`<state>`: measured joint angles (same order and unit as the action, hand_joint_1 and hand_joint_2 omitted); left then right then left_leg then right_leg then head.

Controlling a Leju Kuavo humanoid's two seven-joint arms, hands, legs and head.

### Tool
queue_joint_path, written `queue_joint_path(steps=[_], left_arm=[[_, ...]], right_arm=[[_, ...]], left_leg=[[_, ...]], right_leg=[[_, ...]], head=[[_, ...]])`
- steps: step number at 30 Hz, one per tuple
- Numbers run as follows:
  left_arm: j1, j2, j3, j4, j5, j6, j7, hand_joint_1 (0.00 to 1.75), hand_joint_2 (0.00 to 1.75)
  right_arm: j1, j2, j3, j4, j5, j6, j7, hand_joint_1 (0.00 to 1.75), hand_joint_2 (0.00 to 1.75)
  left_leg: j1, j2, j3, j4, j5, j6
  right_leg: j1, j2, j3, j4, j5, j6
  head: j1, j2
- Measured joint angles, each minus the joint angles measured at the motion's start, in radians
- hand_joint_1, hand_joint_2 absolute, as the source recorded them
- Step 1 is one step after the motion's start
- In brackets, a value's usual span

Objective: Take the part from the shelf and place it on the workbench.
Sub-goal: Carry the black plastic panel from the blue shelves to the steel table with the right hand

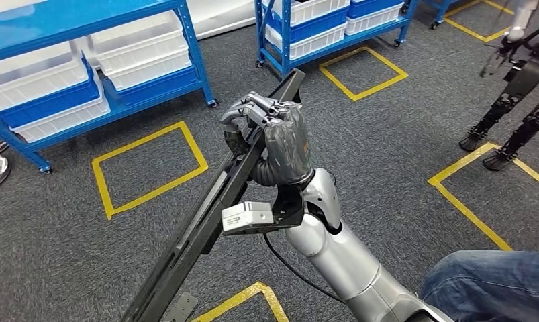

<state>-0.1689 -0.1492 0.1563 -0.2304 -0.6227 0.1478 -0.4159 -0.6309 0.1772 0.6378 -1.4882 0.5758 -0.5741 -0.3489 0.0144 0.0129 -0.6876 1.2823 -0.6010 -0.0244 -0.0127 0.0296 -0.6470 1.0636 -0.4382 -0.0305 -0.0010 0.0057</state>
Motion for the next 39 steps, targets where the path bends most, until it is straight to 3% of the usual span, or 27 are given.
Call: queue_joint_path(steps=[2,3,5,7,10,11,13,15,17,18,20,21,23,25,26,28,30,31,32,33,35,37,39], left_arm=[[0.004,0.000,0.003,0.000,0.004,-0.012,-0.005,0.00,1.75],[0.004,0.000,0.005,0.000,0.005,-0.013,-0.006,0.00,1.75],[0.004,0.003,0.007,0.000,0.006,-0.014,-0.007,0.00,1.75],[0.005,0.006,0.011,0.000,0.006,-0.015,-0.008,0.00,1.75],[0.004,0.007,0.012,0.000,0.005,-0.015,-0.009,0.00,1.75],[0.002,0.007,0.012,0.000,0.005,-0.015,-0.009,0.00,1.75],[-0.001,0.007,0.013,0.000,0.003,-0.018,-0.008,0.00,1.75],[0.001,0.007,0.013,0.000,0.000,-0.027,-0.006,0.00,1.75],[0.004,0.006,0.013,0.000,-0.005,-0.036,-0.002,0.00,1.75],[0.005,0.006,0.013,0.000,-0.007,-0.039,0.000,0.00,1.75],[0.004,0.005,0.013,0.000,-0.009,-0.045,0.003,0.00,1.75],[0.003,0.006,0.013,0.000,-0.009,-0.050,0.006,0.00,1.75],[0.002,0.008,0.013,0.000,-0.012,-0.063,0.014,0.00,1.75],[0.002,0.008,0.013,0.000,-0.015,-0.078,0.023,0.00,1.75],[0.002,0.008,0.013,0.000,-0.015,-0.084,0.027,0.00,1.75],[0.000,0.008,0.013,0.000,-0.014,-0.094,0.030,0.00,1.75],[0.002,0.009,0.013,0.000,-0.013,-0.102,0.033,0.00,1.75],[0.004,0.009,0.013,0.000,-0.013,-0.105,0.035,0.00,1.75],[0.006,0.009,0.013,0.000,-0.013,-0.108,0.038,0.00,1.75],[0.007,0.009,0.013,0.000,-0.015,-0.111,0.041,0.00,1.75],[0.006,0.009,0.013,0.000,-0.019,-0.112,0.045,0.00,1.75],[0.003,0.012,0.013,0.000,-0.024,-0.111,0.048,0.00,1.75],[0.002,0.016,0.012,0.000,-0.027,-0.110,0.049,0.00,1.75]], right_arm=[[0.003,0.000,0.000,0.000,0.000,0.000,-0.001,1.75,1.75],[0.004,0.000,0.000,0.000,0.000,0.000,-0.001,1.75,1.75],[0.004,0.000,0.000,-0.001,0.000,0.000,-0.001,1.75,1.75],[0.004,0.000,0.000,-0.002,0.000,0.000,-0.002,1.75,1.75],[0.005,0.000,0.000,-0.003,0.000,0.000,-0.002,1.75,1.75],[0.005,-0.001,-0.001,-0.004,0.000,0.000,-0.002,1.75,1.75],[0.002,-0.002,-0.002,-0.007,0.000,-0.001,-0.002,1.75,1.75],[0.002,-0.004,-0.002,-0.008,0.000,-0.001,-0.002,1.75,1.75],[0.006,-0.007,-0.002,-0.008,0.000,-0.001,-0.002,1.75,1.75],[0.008,-0.008,-0.002,-0.008,0.000,-0.001,-0.002,1.75,1.75],[0.008,-0.010,-0.002,-0.008,-0.001,-0.001,-0.002,1.75,1.75],[0.008,-0.010,-0.002,-0.009,-0.001,-0.001,-0.002,1.75,1.75],[0.008,-0.010,-0.003,-0.012,-0.001,-0.001,-0.002,1.75,1.75],[0.009,-0.010,-0.005,-0.015,-0.001,-0.001,-0.002,1.75,1.75],[0.009,-0.010,-0.007,-0.016,-0.001,-0.001,-0.002,1.75,1.75],[0.008,-0.010,-0.010,-0.018,-0.001,-0.001,-0.002,1.75,1.75],[0.008,-0.010,-0.011,-0.019,-0.001,0.000,-0.002,1.75,1.75],[0.008,-0.010,-0.011,-0.019,-0.001,0.000,-0.002,1.75,1.75],[0.009,-0.010,-0.011,-0.019,-0.001,0.000,-0.002,1.75,1.75],[0.009,-0.010,-0.011,-0.019,-0.001,0.000,-0.002,1.75,1.75],[0.009,-0.010,-0.011,-0.019,-0.001,0.000,-0.002,1.75,1.75],[0.008,-0.009,-0.011,-0.020,-0.001,0.000,-0.002,1.75,1.75],[0.008,-0.009,-0.011,-0.021,-0.001,0.000,-0.002,1.75,1.75]], left_leg=[[-0.002,-0.006,-0.007,0.004,0.028,0.008],[-0.003,-0.013,0.015,-0.047,0.064,0.015],[-0.007,-0.057,0.073,-0.179,0.123,0.035],[-0.012,-0.089,0.104,-0.245,0.138,0.048],[-0.014,-0.070,0.113,-0.265,0.144,0.055],[-0.012,-0.059,0.119,-0.279,0.152,0.057],[-0.006,-0.034,0.130,-0.307,0.166,0.061],[-0.008,-0.007,0.130,-0.312,0.170,0.063],[-0.007,0.021,0.127,-0.308,0.167,0.062],[-0.006,0.034,0.125,-0.303,0.165,0.059],[-0.001,0.058,0.121,-0.285,0.154,0.048],[-0.002,0.068,0.117,-0.273,0.146,0.040],[-0.007,0.084,0.112,-0.253,0.131,0.026],[-0.007,0.101,0.115,-0.249,0.126,0.016],[-0.005,0.098,0.117,-0.246,0.121,0.011],[0.001,0.058,0.103,-0.203,0.084,0.003],[0.004,0.011,0.053,-0.089,0.020,0.000],[0.004,0.002,0.024,-0.027,-0.005,0.001],[0.003,-0.002,0.004,0.014,-0.013,0.004],[0.002,-0.004,-0.002,0.022,-0.002,0.010],[-0.005,-0.017,0.035,-0.068,0.063,0.029],[-0.011,-0.053,0.089,-0.189,0.114,0.054],[-0.016,-0.072,0.111,-0.237,0.122,0.069]], right_leg=[[0.004,0.026,0.000,0.000,0.001,-0.001],[0.005,0.039,0.001,0.000,0.002,-0.001],[0.004,0.062,0.001,0.000,0.005,0.001],[-0.003,0.082,-0.004,-0.001,0.010,0.010],[-0.008,0.106,-0.007,-0.011,0.020,0.027],[-0.005,0.094,-0.008,-0.011,0.018,0.031],[0.002,0.040,-0.027,0.028,-0.015,0.037],[-0.001,-0.008,-0.076,0.132,-0.076,0.045],[-0.007,-0.022,-0.113,0.215,-0.102,0.054],[-0.010,-0.027,-0.108,0.210,-0.089,0.059],[-0.015,-0.054,-0.051,0.111,-0.038,0.068],[-0.013,-0.075,-0.023,0.059,-0.021,0.067],[-0.010,-0.095,0.000,0.013,-0.015,0.052],[-0.008,-0.073,-0.004,0.015,-0.016,0.031],[-0.008,-0.063,-0.004,0.014,-0.014,0.024],[-0.011,-0.043,-0.005,0.011,-0.009,0.014],[-0.009,-0.021,-0.006,0.010,-0.006,0.007],[-0.006,-0.009,-0.007,0.010,-0.004,0.005],[-0.002,0.004,-0.008,0.010,-0.003,0.003],[0.001,0.018,-0.008,0.010,-0.002,0.001],[0.006,0.045,-0.007,0.009,0.000,0.000],[0.008,0.067,-0.008,0.008,0.004,0.002],[0.001,0.085,-0.012,0.005,0.011,0.010]], head=[[0.000,0.000],[0.000,0.000],[0.000,0.000],[0.000,0.000],[0.000,0.000],[0.000,0.000],[0.001,0.000],[0.001,0.000],[0.001,0.000],[0.001,0.000],[0.001,0.000],[0.001,0.000],[0.001,0.000],[0.000,0.000],[0.000,0.000],[0.000,0.000],[0.000,0.000],[0.000,0.000],[0.000,0.000],[0.000,0.000],[0.000,0.000],[0.000,0.000],[0.000,0.000]])
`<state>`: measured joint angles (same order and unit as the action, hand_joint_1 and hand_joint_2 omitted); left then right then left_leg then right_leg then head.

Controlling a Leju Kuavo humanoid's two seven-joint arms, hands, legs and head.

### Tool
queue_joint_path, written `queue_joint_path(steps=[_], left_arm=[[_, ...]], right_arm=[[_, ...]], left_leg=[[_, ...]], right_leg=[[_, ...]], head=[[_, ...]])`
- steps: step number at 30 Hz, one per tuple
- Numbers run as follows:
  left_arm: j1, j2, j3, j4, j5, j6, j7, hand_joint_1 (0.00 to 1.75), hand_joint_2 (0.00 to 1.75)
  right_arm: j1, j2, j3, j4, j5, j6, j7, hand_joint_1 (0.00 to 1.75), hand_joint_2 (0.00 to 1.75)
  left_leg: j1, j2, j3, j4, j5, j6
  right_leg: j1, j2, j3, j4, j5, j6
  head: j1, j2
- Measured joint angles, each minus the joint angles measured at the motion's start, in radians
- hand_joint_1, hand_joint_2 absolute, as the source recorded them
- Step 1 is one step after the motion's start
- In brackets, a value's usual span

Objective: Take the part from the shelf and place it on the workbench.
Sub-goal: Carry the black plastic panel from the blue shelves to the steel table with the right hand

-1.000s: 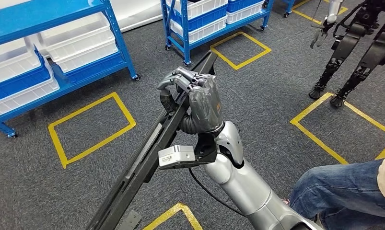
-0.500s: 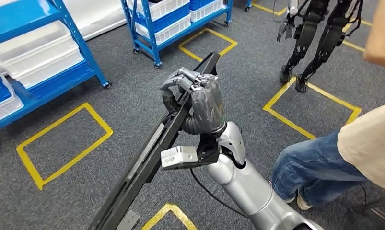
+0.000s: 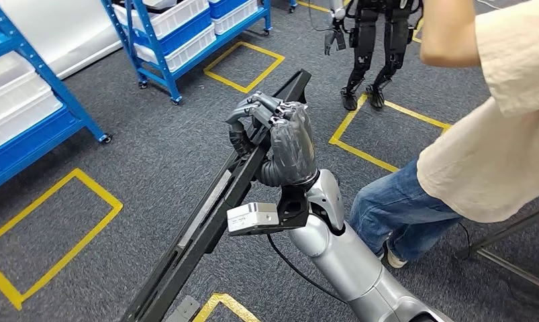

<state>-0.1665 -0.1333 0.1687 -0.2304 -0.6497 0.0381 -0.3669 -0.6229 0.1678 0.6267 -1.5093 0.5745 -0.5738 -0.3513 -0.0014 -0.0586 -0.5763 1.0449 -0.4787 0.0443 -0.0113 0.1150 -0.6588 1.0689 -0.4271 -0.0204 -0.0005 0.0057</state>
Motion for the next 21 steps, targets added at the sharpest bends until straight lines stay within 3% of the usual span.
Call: queue_joint_path(steps=[2,3,4,6,8,9,10,12,14,15,17,19,21], left_arm=[[-0.003,-0.001,0.000,0.000,-0.002,0.000,0.001,0.00,1.75],[-0.005,-0.002,0.000,0.000,-0.004,0.000,0.002,0.00,1.75],[-0.008,-0.003,-0.001,0.000,-0.005,0.000,0.003,0.00,1.75],[-0.009,-0.003,-0.001,0.000,-0.007,0.000,0.005,0.00,1.75],[-0.005,-0.003,-0.001,0.000,-0.010,-0.001,0.008,0.00,1.75],[-0.003,-0.003,-0.001,0.000,-0.012,-0.001,0.010,0.00,1.75],[-0.003,-0.003,-0.001,0.000,-0.014,-0.001,0.011,0.00,1.75],[-0.004,-0.003,-0.002,0.000,-0.017,-0.001,0.014,0.00,1.75],[-0.006,-0.003,-0.002,0.000,-0.017,0.000,0.015,0.00,1.75],[-0.007,-0.002,-0.002,0.000,-0.017,0.000,0.016,0.00,1.75],[-0.009,-0.002,-0.002,0.000,-0.017,0.000,0.016,0.00,1.75],[-0.012,-0.002,-0.002,0.000,-0.017,0.000,0.016,0.00,1.75],[-0.012,-0.002,-0.002,0.000,-0.017,0.001,0.016,0.00,1.75]], right_arm=[[0.000,0.000,-0.002,-0.002,0.000,0.000,0.000,1.75,1.75],[0.001,-0.001,-0.004,-0.003,0.000,0.000,0.000,1.75,1.75],[-0.001,-0.001,-0.006,-0.005,0.000,0.000,0.000,1.75,1.75],[-0.004,-0.001,-0.008,-0.006,0.000,0.000,0.000,1.75,1.75],[-0.002,-0.002,-0.008,-0.006,-0.001,0.000,0.000,1.75,1.75],[0.000,-0.003,-0.008,-0.005,-0.001,0.000,0.000,1.75,1.75],[0.001,-0.003,-0.009,-0.005,-0.001,0.000,0.000,1.75,1.75],[0.001,-0.004,-0.009,-0.005,-0.001,0.000,0.000,1.75,1.75],[0.001,-0.003,-0.009,-0.006,-0.001,0.001,0.000,1.75,1.75],[0.001,-0.003,-0.010,-0.006,-0.001,0.001,0.000,1.75,1.75],[0.001,-0.003,-0.010,-0.006,-0.001,0.001,0.000,1.75,1.75],[0.000,-0.003,-0.010,-0.006,-0.001,0.001,0.000,1.75,1.75],[-0.001,-0.001,-0.010,-0.006,-0.001,0.001,0.000,1.75,1.75]], left_leg=[[0.000,0.017,0.009,-0.023,0.010,0.004],[0.004,0.028,0.016,-0.040,0.020,0.003],[0.007,0.040,0.022,-0.058,0.030,0.004],[0.008,0.063,0.027,-0.076,0.041,0.002],[0.008,0.090,0.023,-0.072,0.040,-0.001],[0.010,0.104,0.021,-0.067,0.037,-0.004],[0.013,0.116,0.019,-0.060,0.033,-0.009],[0.018,0.138,0.013,-0.039,0.019,-0.023],[0.015,0.156,0.007,-0.013,0.001,-0.039],[0.012,0.164,0.006,-0.007,-0.004,-0.045],[0.013,0.179,0.008,-0.004,-0.009,-0.053],[0.019,0.150,0.001,0.022,-0.036,-0.060],[0.023,0.097,-0.036,0.116,-0.097,-0.065]], right_leg=[[-0.004,0.015,-0.003,-0.006,0.007,0.013],[0.000,0.005,-0.006,-0.003,0.004,0.018],[0.004,-0.017,-0.015,0.014,-0.011,0.023],[0.006,-0.075,-0.056,0.103,-0.068,0.032],[-0.002,-0.102,-0.101,0.203,-0.111,0.041],[-0.007,-0.109,-0.106,0.218,-0.108,0.046],[-0.012,-0.116,-0.093,0.197,-0.089,0.051],[-0.015,-0.151,-0.033,0.092,-0.041,0.061],[-0.013,-0.175,0.003,0.022,-0.025,0.048],[-0.010,-0.174,0.002,0.018,-0.030,0.037],[-0.010,-0.150,-0.003,0.019,-0.027,0.019],[-0.012,-0.130,-0.005,0.016,-0.022,0.007],[-0.012,-0.109,-0.005,0.013,-0.017,-0.002]], head=[[0.000,0.000],[0.001,0.000],[0.001,0.000],[0.003,0.000],[0.003,0.000],[0.003,0.000],[0.003,0.000],[0.004,0.000],[0.002,0.000],[0.002,0.000],[0.001,0.000],[0.001,0.000],[0.001,0.000]])
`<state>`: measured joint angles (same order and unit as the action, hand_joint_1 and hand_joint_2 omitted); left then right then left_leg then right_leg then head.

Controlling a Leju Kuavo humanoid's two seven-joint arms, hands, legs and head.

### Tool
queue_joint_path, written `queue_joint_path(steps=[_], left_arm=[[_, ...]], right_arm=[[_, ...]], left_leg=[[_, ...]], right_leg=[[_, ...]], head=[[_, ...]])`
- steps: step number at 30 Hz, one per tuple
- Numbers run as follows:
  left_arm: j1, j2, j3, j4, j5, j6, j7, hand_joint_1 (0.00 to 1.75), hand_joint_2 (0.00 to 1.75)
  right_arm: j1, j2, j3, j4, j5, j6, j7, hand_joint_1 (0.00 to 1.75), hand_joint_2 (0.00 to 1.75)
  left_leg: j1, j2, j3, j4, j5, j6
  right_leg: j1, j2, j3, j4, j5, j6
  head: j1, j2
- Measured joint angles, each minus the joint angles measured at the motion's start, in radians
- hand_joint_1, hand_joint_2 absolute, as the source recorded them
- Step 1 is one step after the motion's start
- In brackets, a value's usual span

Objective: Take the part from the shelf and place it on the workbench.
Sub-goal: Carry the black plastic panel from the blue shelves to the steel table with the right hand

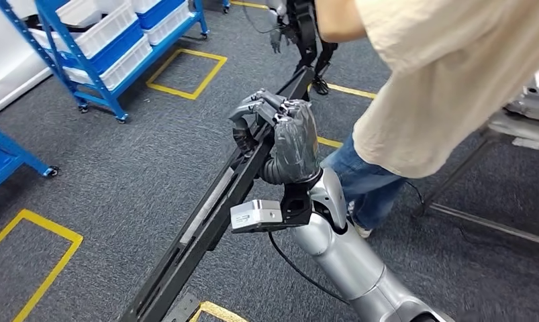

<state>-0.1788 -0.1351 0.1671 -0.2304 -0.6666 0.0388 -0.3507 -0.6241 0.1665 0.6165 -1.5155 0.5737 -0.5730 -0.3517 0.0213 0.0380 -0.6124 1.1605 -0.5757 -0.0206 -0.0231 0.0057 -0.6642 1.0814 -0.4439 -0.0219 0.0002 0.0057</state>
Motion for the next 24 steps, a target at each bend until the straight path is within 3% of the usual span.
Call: queue_joint_path(steps=[2,3,4,5,7,9,11,12,14,16,18,19,21,22,24], left_arm=[[0.004,0.000,0.000,0.000,0.000,0.000,0.000,0.00,1.75],[0.006,0.000,0.000,0.000,0.001,0.000,0.000,0.00,1.75],[0.007,0.000,0.000,0.000,0.001,0.000,0.000,0.00,1.75],[0.006,0.000,0.000,0.000,0.001,0.001,0.000,0.00,1.75],[0.005,0.003,0.000,0.000,0.001,0.001,0.000,0.00,1.75],[0.004,0.006,0.000,0.000,0.001,0.002,-0.001,0.00,1.75],[0.003,0.006,0.000,0.000,0.001,0.002,-0.001,0.00,1.75],[0.002,0.006,0.000,0.000,0.001,0.002,-0.001,0.00,1.75],[0.000,0.004,0.000,0.000,0.002,0.002,-0.002,0.00,1.75],[0.004,0.004,0.000,0.000,0.003,0.003,-0.002,0.00,1.75],[0.009,0.003,0.000,0.000,0.004,0.005,-0.002,0.00,1.75],[0.010,0.002,0.000,0.000,0.004,0.006,-0.001,0.00,1.75],[0.010,-0.001,0.000,0.000,0.004,0.006,-0.001,0.00,1.75],[0.009,-0.001,0.000,0.000,0.005,0.007,-0.001,0.00,1.75],[0.009,-0.002,0.000,0.000,0.005,0.008,-0.002,0.00,1.75]], right_arm=[[0.001,0.001,0.000,0.000,0.000,0.001,0.000,1.75,1.75],[0.001,0.001,0.000,0.000,0.000,0.001,0.000,1.75,1.75],[0.001,0.001,0.000,0.000,0.000,0.002,0.000,1.75,1.75],[0.001,0.001,0.000,0.000,0.000,0.002,0.000,1.75,1.75],[0.000,0.001,0.000,0.000,0.000,0.002,0.000,1.75,1.75],[0.000,0.002,0.000,0.000,0.000,0.002,0.000,1.75,1.75],[0.000,0.002,0.000,0.000,0.000,0.002,0.000,1.75,1.75],[0.000,0.001,0.000,0.000,0.000,0.002,0.000,1.75,1.75],[-0.001,0.001,-0.001,-0.002,0.000,0.002,0.000,1.75,1.75],[-0.003,0.001,-0.001,-0.003,0.000,0.002,0.000,1.75,1.75],[-0.001,0.000,-0.001,-0.002,0.000,0.002,0.000,1.75,1.75],[0.000,-0.001,-0.001,-0.002,0.000,0.002,0.000,1.75,1.75],[0.000,-0.001,-0.001,-0.002,0.000,0.002,0.000,1.75,1.75],[0.000,-0.001,-0.002,-0.002,0.000,0.002,0.000,1.75,1.75],[-0.001,-0.001,-0.003,-0.003,0.000,0.001,0.000,1.75,1.75]], left_leg=[[0.000,-0.022,-0.052,0.116,-0.048,0.001],[-0.001,-0.026,-0.065,0.142,-0.048,0.005],[-0.003,-0.029,-0.063,0.133,-0.030,0.012],[-0.007,-0.037,-0.044,0.089,0.003,0.022],[-0.014,-0.080,0.011,-0.037,0.063,0.052],[-0.020,-0.116,0.041,-0.109,0.084,0.074],[-0.024,-0.108,0.051,-0.130,0.092,0.080],[-0.022,-0.095,0.058,-0.145,0.101,0.079],[-0.016,-0.068,0.069,-0.176,0.120,0.075],[-0.015,-0.039,0.069,-0.185,0.124,0.071],[-0.013,-0.008,0.064,-0.178,0.121,0.067],[-0.011,0.006,0.061,-0.172,0.118,0.063],[-0.006,0.033,0.055,-0.153,0.106,0.049],[-0.006,0.044,0.051,-0.141,0.097,0.040],[-0.009,0.061,0.047,-0.121,0.083,0.023]], right_leg=[[0.005,0.024,-0.001,-0.002,0.003,-0.005],[0.008,0.037,-0.002,-0.002,0.005,-0.007],[0.012,0.051,-0.002,-0.002,0.006,-0.008],[0.016,0.065,-0.002,-0.002,0.008,-0.009],[0.018,0.088,-0.003,-0.004,0.013,-0.009],[0.011,0.108,-0.006,-0.008,0.021,-0.001],[0.004,0.129,-0.010,-0.018,0.032,0.015],[0.004,0.122,-0.012,-0.020,0.034,0.020],[0.009,0.070,-0.030,0.014,0.005,0.027],[0.008,0.017,-0.077,0.118,-0.062,0.034],[0.001,0.001,-0.111,0.203,-0.096,0.046],[-0.003,-0.003,-0.106,0.203,-0.087,0.052],[-0.008,-0.027,-0.047,0.107,-0.040,0.062],[-0.007,-0.043,-0.017,0.055,-0.023,0.062],[-0.002,-0.056,0.007,0.007,-0.017,0.047]], head=[[0.000,0.000],[0.000,0.000],[0.000,0.000],[0.000,0.000],[0.001,0.000],[-0.001,0.000],[-0.004,0.000],[-0.003,0.000],[-0.002,0.000],[-0.002,0.000],[-0.002,0.000],[-0.002,0.000],[-0.002,0.000],[-0.002,0.000],[-0.003,0.000]])
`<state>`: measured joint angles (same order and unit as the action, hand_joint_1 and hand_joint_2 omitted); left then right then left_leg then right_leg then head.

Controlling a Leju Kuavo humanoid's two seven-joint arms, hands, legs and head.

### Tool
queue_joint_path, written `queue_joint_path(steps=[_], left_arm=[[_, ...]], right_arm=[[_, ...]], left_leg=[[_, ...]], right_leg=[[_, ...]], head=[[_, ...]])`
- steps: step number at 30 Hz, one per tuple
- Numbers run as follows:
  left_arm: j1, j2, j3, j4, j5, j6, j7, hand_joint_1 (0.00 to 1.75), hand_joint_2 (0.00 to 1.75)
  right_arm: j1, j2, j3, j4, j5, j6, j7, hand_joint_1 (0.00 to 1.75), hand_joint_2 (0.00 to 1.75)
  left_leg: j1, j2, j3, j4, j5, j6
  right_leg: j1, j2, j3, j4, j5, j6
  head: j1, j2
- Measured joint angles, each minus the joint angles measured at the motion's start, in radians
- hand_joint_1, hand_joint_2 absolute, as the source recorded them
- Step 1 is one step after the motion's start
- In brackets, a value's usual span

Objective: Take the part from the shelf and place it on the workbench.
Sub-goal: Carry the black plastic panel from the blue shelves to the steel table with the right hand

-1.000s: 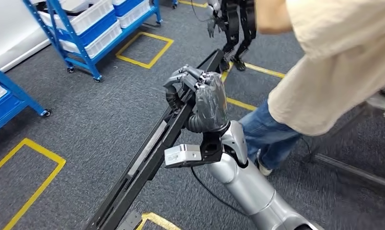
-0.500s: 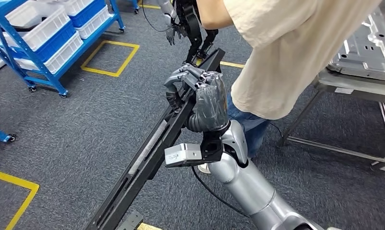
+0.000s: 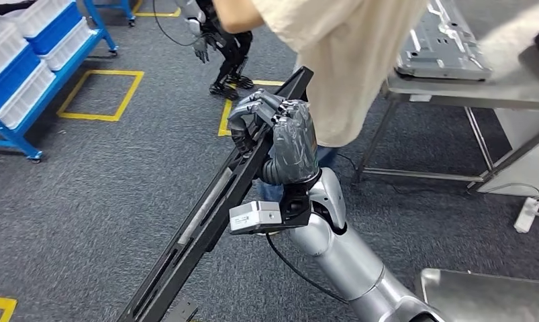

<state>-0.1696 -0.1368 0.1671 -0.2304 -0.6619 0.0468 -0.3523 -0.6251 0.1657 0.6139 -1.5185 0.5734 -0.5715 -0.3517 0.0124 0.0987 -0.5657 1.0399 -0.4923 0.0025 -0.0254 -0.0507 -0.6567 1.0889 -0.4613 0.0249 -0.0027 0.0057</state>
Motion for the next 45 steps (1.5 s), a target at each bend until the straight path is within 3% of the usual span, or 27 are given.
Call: queue_joint_path(steps=[3,5,7,9,10,11,14,16,18,20,22,24,25,26,28,30,31,33,34,36,38,39,40,41,42,44,45], left_arm=[[-0.001,0.000,0.000,0.000,0.000,0.001,-0.001,0.00,1.75],[-0.004,-0.001,0.000,0.000,-0.001,0.002,-0.001,0.00,1.75],[-0.004,-0.001,0.000,0.000,-0.001,0.002,-0.001,0.00,1.75],[0.001,-0.001,0.000,0.000,-0.002,0.002,-0.001,0.00,1.75],[0.003,-0.001,0.000,0.000,-0.003,0.002,-0.001,0.00,1.75],[0.004,-0.001,0.000,0.000,-0.003,0.002,-0.001,0.00,1.75],[0.002,0.000,0.000,0.000,-0.005,0.003,-0.002,0.00,1.75],[0.002,0.001,0.000,0.000,-0.005,0.003,-0.003,0.00,1.75],[-0.001,0.000,0.000,0.000,-0.006,0.003,-0.004,0.00,1.75],[-0.006,-0.003,0.000,0.000,-0.007,0.003,-0.004,0.00,1.75],[-0.007,-0.003,0.000,0.000,-0.008,0.003,-0.004,0.00,1.75],[-0.002,-0.003,0.000,0.000,-0.008,0.003,-0.004,0.00,1.75],[0.000,-0.004,0.000,0.000,-0.008,0.002,-0.003,0.00,1.75],[0.000,-0.004,0.000,0.000,-0.009,0.001,-0.003,0.00,1.75],[-0.001,-0.005,0.000,0.000,-0.010,0.000,-0.003,0.00,1.75],[-0.002,-0.004,0.000,0.000,-0.011,-0.001,-0.003,0.00,1.75],[-0.003,-0.004,0.000,0.000,-0.011,-0.001,-0.002,0.00,1.75],[-0.006,-0.004,0.000,0.000,-0.011,-0.001,-0.002,0.00,1.75],[-0.007,-0.004,0.000,0.000,-0.011,-0.001,-0.002,0.00,1.75],[-0.009,-0.004,0.000,0.000,-0.011,-0.001,-0.002,0.00,1.75],[-0.006,-0.004,0.000,0.000,-0.011,-0.001,-0.001,0.00,1.75],[-0.003,-0.004,0.000,0.000,-0.011,-0.001,-0.001,0.00,1.75],[-0.001,-0.004,0.000,0.000,-0.012,-0.001,-0.001,0.00,1.75],[0.000,-0.004,0.000,0.000,-0.012,-0.001,-0.001,0.00,1.75],[0.000,-0.004,0.000,0.000,-0.014,-0.001,-0.001,0.00,1.75],[-0.001,-0.003,0.000,0.000,-0.017,-0.001,-0.001,0.00,1.75],[-0.002,-0.002,0.000,0.000,-0.019,-0.001,-0.001,0.00,1.75]], right_arm=[[0.000,-0.001,-0.003,0.000,0.000,0.000,0.000,1.75,1.75],[-0.001,-0.002,-0.004,0.000,0.000,0.000,0.000,1.75,1.75],[-0.002,-0.002,-0.004,0.000,0.000,0.000,0.000,1.75,1.75],[-0.001,-0.002,-0.004,0.000,0.000,0.000,0.000,1.75,1.75],[-0.001,-0.002,-0.004,0.000,0.000,0.000,0.000,1.75,1.75],[-0.001,-0.002,-0.005,0.000,0.000,0.000,0.000,1.75,1.75],[-0.004,-0.002,-0.009,0.000,0.000,-0.001,0.000,1.75,1.75],[-0.005,-0.002,-0.014,0.000,0.001,-0.002,0.000,1.75,1.75],[-0.005,-0.003,-0.021,0.000,0.001,-0.003,0.000,1.75,1.75],[-0.007,-0.005,-0.027,-0.002,0.002,-0.004,0.000,1.75,1.75],[-0.011,-0.007,-0.031,-0.002,0.003,-0.005,0.000,1.75,1.75],[-0.010,-0.009,-0.033,-0.002,0.005,-0.005,0.000,1.75,1.75],[-0.008,-0.011,-0.035,-0.001,0.007,-0.006,0.000,1.75,1.75],[-0.008,-0.012,-0.038,-0.001,0.008,-0.006,0.000,1.75,1.75],[-0.009,-0.014,-0.043,-0.001,0.011,-0.008,0.000,1.75,1.75],[-0.011,-0.015,-0.047,-0.001,0.013,-0.010,0.000,1.75,1.75],[-0.011,-0.015,-0.048,-0.001,0.014,-0.010,0.000,1.75,1.75],[-0.011,-0.016,-0.051,-0.002,0.015,-0.012,0.000,1.75,1.75],[-0.012,-0.016,-0.052,-0.002,0.016,-0.012,0.000,1.75,1.75],[-0.012,-0.016,-0.053,-0.002,0.018,-0.013,0.000,1.75,1.75],[-0.013,-0.016,-0.053,-0.001,0.019,-0.013,0.000,1.75,1.75],[-0.012,-0.016,-0.053,0.000,0.019,-0.013,0.000,1.75,1.75],[-0.012,-0.016,-0.054,0.002,0.020,-0.013,0.000,1.75,1.75],[-0.012,-0.016,-0.055,0.003,0.020,-0.014,0.000,1.75,1.75],[-0.012,-0.017,-0.057,0.004,0.020,-0.014,0.000,1.75,1.75],[-0.013,-0.017,-0.067,0.004,0.020,-0.015,0.000,1.75,1.75],[-0.014,-0.017,-0.073,0.004,0.021,-0.016,0.001,1.75,1.75]], left_leg=[[0.002,0.017,0.004,0.001,-0.005,-0.015],[0.007,-0.015,-0.007,0.033,-0.035,-0.022],[0.010,-0.064,-0.050,0.138,-0.098,-0.025],[0.009,-0.083,-0.098,0.243,-0.134,-0.022],[0.008,-0.087,-0.106,0.254,-0.125,-0.018],[0.006,-0.093,-0.097,0.227,-0.097,-0.010],[-0.003,-0.146,-0.027,0.060,-0.004,0.026],[-0.007,-0.169,-0.009,0.022,0.007,0.038],[-0.009,-0.154,0.004,-0.007,0.018,0.044],[-0.005,-0.127,0.024,-0.053,0.031,0.047],[-0.004,-0.100,0.031,-0.074,0.039,0.045],[-0.004,-0.072,0.028,-0.070,0.038,0.044],[-0.003,-0.059,0.026,-0.065,0.035,0.042],[-0.001,-0.046,0.024,-0.058,0.031,0.039],[0.003,-0.023,0.018,-0.037,0.017,0.026],[0.000,-0.005,0.012,-0.013,0.000,0.009],[-0.002,0.002,0.010,-0.007,-0.004,0.002],[-0.002,0.015,0.012,-0.005,-0.007,-0.006],[0.001,0.007,0.012,-0.001,-0.014,-0.010],[0.006,-0.037,-0.007,0.051,-0.058,-0.016],[0.008,-0.079,-0.056,0.168,-0.123,-0.018],[0.008,-0.086,-0.080,0.224,-0.144,-0.017],[0.008,-0.088,-0.094,0.253,-0.147,-0.016],[0.008,-0.090,-0.091,0.248,-0.131,-0.013],[0.008,-0.095,-0.072,0.207,-0.099,-0.008],[0.008,-0.139,-0.013,0.080,-0.037,0.004],[0.007,-0.161,0.009,0.031,-0.022,0.008]], right_leg=[[0.003,0.027,-0.006,0.000,0.002,-0.027],[-0.001,0.044,-0.006,-0.007,0.008,-0.039],[0.000,0.063,-0.006,-0.011,0.012,-0.046],[0.006,0.087,-0.006,-0.012,0.014,-0.049],[0.009,0.100,-0.006,-0.012,0.015,-0.050],[0.013,0.115,-0.006,-0.012,0.016,-0.051],[0.017,0.152,-0.004,-0.014,0.022,-0.050],[0.009,0.173,-0.007,-0.020,0.030,-0.040],[0.003,0.188,-0.008,-0.029,0.039,-0.026],[0.009,0.145,-0.019,-0.017,0.025,-0.017],[0.011,0.081,-0.058,0.066,-0.027,-0.011],[0.005,0.061,-0.102,0.167,-0.070,-0.002],[0.001,0.057,-0.107,0.184,-0.067,0.003],[-0.003,0.051,-0.095,0.166,-0.048,0.008],[-0.005,0.022,-0.037,0.064,0.000,0.014],[0.000,0.002,-0.001,-0.006,0.015,0.003],[0.004,0.002,-0.001,-0.012,0.009,-0.006],[0.005,0.023,-0.005,-0.011,0.013,-0.022],[0.004,0.031,-0.006,-0.013,0.016,-0.027],[0.000,0.048,-0.008,-0.017,0.022,-0.038],[0.002,0.068,-0.011,-0.018,0.026,-0.044],[0.003,0.079,-0.013,-0.018,0.028,-0.046],[0.005,0.091,-0.014,-0.018,0.030,-0.047],[0.006,0.104,-0.014,-0.018,0.031,-0.047],[0.007,0.117,-0.015,-0.018,0.033,-0.046],[0.005,0.141,-0.016,-0.018,0.039,-0.040],[0.003,0.152,-0.019,-0.019,0.043,-0.034]], head=[[0.000,0.000],[-0.001,0.000],[-0.001,0.000],[-0.001,0.000],[-0.001,0.000],[-0.001,0.000],[0.000,0.000],[0.000,0.000],[0.000,0.000],[0.001,0.000],[0.002,0.000],[0.002,0.000],[0.002,0.000],[0.002,0.000],[0.002,0.000],[0.001,0.000],[0.000,0.000],[0.000,0.000],[0.000,0.000],[0.000,0.000],[0.000,0.000],[0.000,0.000],[0.000,0.000],[0.000,0.000],[0.000,0.000],[0.000,0.000],[0.000,0.000]])
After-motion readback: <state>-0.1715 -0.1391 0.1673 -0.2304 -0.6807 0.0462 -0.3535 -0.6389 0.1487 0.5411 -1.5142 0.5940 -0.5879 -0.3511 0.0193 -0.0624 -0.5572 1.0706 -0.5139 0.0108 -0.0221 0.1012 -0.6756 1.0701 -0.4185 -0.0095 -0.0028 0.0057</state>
